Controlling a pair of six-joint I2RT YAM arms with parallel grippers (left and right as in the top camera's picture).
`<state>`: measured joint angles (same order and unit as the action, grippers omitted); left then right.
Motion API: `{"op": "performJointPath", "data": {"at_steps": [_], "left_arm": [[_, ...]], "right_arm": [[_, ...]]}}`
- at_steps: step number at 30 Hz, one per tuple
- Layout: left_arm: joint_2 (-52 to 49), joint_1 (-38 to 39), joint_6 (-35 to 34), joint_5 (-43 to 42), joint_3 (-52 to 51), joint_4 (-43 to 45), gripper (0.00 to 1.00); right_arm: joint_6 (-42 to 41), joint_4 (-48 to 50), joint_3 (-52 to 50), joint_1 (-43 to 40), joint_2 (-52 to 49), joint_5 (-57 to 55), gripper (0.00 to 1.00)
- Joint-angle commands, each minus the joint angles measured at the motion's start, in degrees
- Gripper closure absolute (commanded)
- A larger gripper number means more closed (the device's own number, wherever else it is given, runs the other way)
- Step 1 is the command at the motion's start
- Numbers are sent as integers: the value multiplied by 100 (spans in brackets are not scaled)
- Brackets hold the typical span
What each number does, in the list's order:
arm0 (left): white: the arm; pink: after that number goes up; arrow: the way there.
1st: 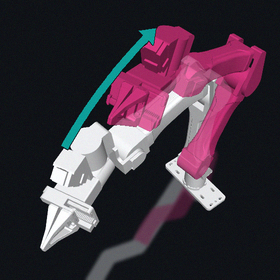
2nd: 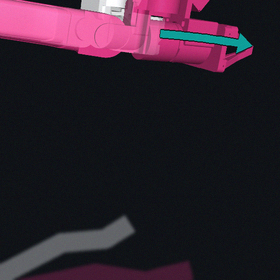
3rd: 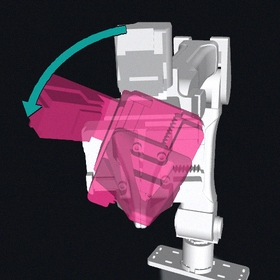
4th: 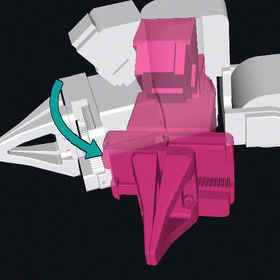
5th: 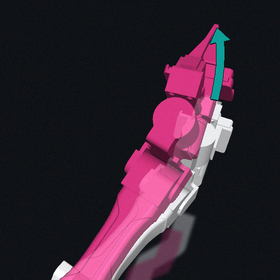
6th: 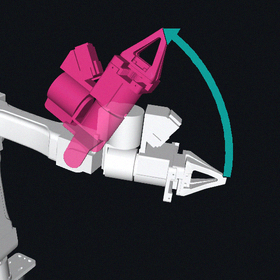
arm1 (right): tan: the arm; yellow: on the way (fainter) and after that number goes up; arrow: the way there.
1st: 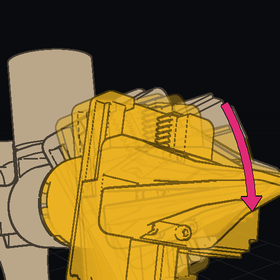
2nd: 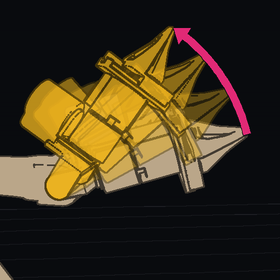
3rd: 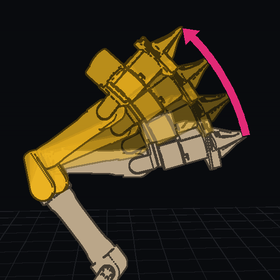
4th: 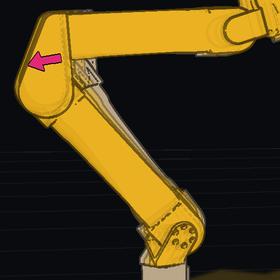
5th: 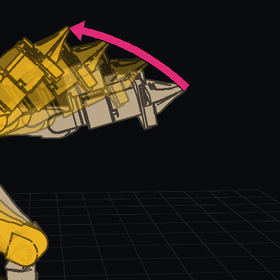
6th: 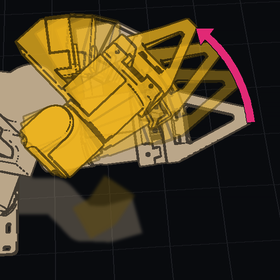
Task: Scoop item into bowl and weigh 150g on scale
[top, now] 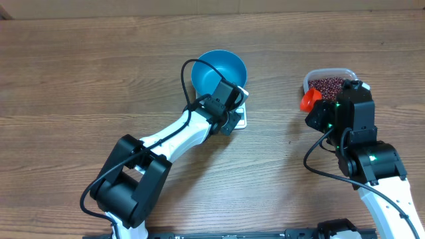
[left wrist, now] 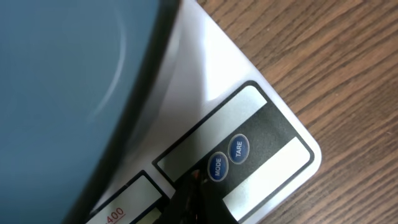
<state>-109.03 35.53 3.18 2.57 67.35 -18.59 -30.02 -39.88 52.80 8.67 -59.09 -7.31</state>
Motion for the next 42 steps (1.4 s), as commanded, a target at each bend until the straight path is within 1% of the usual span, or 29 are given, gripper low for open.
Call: {"op": "performJointPath", "data": {"at_steps": [1,20,29,42], "left_arm": [[-37,-24,63,101,-13,42,96],[-44,-24,66,96,-15,39,96],[-337,-24,44,52,-13,94,96],[-330,-22,-50,52,-2,131,96]], "right_arm": [[-39,46,162,-17,48,11,96],[-39,31,162,-17,48,11,96],[-39,31,162,-17,48,11,96],[-39,35,162,-17,48,7,96]]}}
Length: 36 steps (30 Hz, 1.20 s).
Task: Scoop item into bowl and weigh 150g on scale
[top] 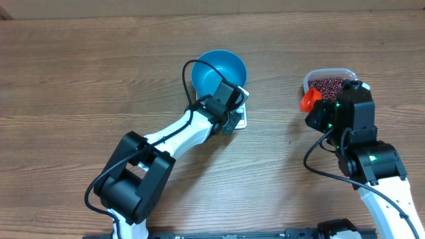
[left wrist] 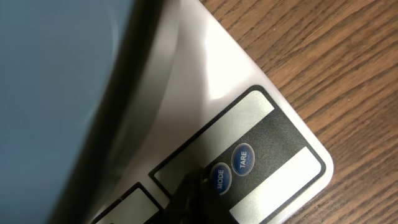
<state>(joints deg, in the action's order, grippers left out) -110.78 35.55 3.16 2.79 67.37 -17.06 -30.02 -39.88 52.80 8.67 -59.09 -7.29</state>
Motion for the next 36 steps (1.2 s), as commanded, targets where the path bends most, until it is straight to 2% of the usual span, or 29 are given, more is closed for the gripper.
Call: {"op": "performJointPath", "data": {"at_steps": [1,27,36], "left_arm": [[-155,-24,-52,33,-4,-24,96],[-81,-26,-52,39,-2,-264,96],[686,-24,-61,11,2,-426,96]], "right_arm": [[-39,35,162,-17,48,7,97],[-39,83,162,-17,48,4,96],[-37,166,162,-17,48,4,96]]}}
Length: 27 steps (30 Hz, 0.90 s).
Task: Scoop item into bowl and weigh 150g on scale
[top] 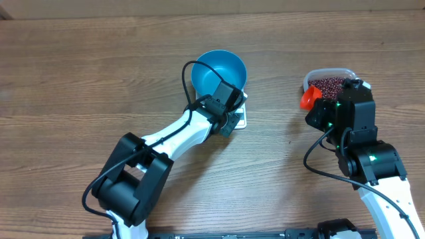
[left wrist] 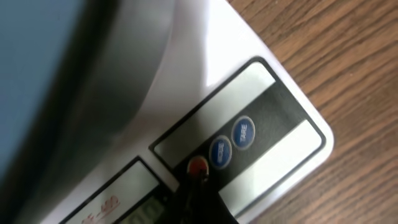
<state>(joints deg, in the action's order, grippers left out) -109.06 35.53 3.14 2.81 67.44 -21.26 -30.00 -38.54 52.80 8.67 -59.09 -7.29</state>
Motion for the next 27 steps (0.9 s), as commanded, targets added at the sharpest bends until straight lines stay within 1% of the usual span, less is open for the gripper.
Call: {"op": "performJointPath", "data": {"at_steps": [1,7,8,9,10,18,21,27], "left_arm": [[636,-22,-59,7,-4,-44,96],[1478,-24,-59,9,-4,-463,96],[1620,-24,-61,9,-4,-564,91],[1738,-24,-63,9,-4,-649,64],[1869,-24,-79,11,-4,-754,1],[2719,-39,-101,103,-4,-1648,0],[3032,-144,-249,229,-4,-1947,0],[3799,-391,-181,205,-7,-2387,0]], "right_arm": [[-39,33,162,-17,48,4,96],[-39,55,162,-17,48,2,96],[-39,55,162,-17,48,2,96],[-39,55,162,-17,48,2,96],[-39,55,162,-17,48,2,96],[-39,50,162,-17,48,4,96],[-39,50,162,-17,48,4,96],[-39,31,162,-17,48,4,96]]}}
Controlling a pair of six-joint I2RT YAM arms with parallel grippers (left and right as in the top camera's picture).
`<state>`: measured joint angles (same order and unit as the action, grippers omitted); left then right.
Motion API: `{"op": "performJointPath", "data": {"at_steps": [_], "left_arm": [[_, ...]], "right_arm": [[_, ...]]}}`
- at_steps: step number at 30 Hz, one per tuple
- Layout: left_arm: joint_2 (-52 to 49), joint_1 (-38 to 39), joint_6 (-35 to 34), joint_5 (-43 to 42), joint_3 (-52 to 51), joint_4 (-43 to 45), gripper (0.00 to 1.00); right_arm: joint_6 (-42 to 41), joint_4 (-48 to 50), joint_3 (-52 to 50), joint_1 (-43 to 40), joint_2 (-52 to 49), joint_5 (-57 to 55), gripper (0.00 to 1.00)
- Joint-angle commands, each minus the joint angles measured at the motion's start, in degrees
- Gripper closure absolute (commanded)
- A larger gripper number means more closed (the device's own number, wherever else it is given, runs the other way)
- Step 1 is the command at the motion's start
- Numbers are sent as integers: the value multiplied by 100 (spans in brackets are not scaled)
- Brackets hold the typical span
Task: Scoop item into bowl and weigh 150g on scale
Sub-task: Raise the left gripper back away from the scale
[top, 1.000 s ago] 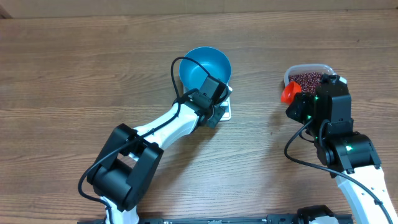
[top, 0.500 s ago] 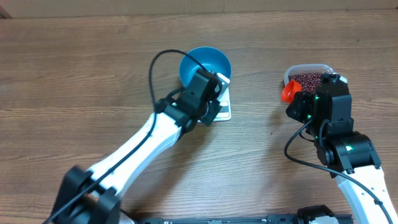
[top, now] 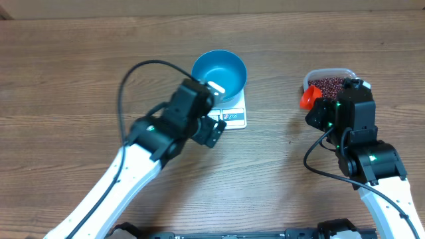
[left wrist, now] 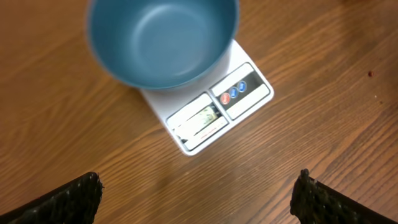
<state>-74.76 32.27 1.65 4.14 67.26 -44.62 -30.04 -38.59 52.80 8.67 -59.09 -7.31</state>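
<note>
An empty blue bowl [top: 219, 73] [left wrist: 163, 37] stands on the white scale [top: 234, 119] [left wrist: 245, 93]. The scale's display and buttons face the near side. My left gripper [top: 214, 131] [left wrist: 196, 199] hangs open above bare wood just in front of the scale, holding nothing; its fingers [left wrist: 68, 200] sit wide apart at the bottom corners of the left wrist view. At the right, my right gripper [top: 319, 109] is shut on a red scoop [top: 307, 99] beside a clear tub of dark red beans [top: 329, 83].
Wooden tabletop [top: 80, 79] all around. A black cable [top: 133, 73] loops over the left arm. A stray bean [left wrist: 370, 73] lies on the wood right of the scale.
My left gripper was down at the scale's button panel with its tip by the red button. Now it is lifted back to the near left and open, with the whole scale and bowl in view.
The left gripper's tip first rested by the MODE button, stayed there, then stood at the red button beside it. Now it is withdrawn from the scale and open. The right arm with the scoop has stayed by the bean tub throughout.
</note>
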Motion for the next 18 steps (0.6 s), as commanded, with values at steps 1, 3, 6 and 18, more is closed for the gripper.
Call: {"op": "performJointPath", "data": {"at_steps": [1,3,6,18], "left_arm": [[509,-87,-31,74,11,-68,0],[748,-122,-4,66,11,-55,0],[992,-122,140,61,11,-48,0],[1025,-122,138,52,11,-125,0]], "right_arm": [[-35,33,162,-17,48,7,96],[-35,33,162,-17,48,9,96],[-35,33,162,-17,48,9,96],[-35,13,162,-17,48,9,96]]}}
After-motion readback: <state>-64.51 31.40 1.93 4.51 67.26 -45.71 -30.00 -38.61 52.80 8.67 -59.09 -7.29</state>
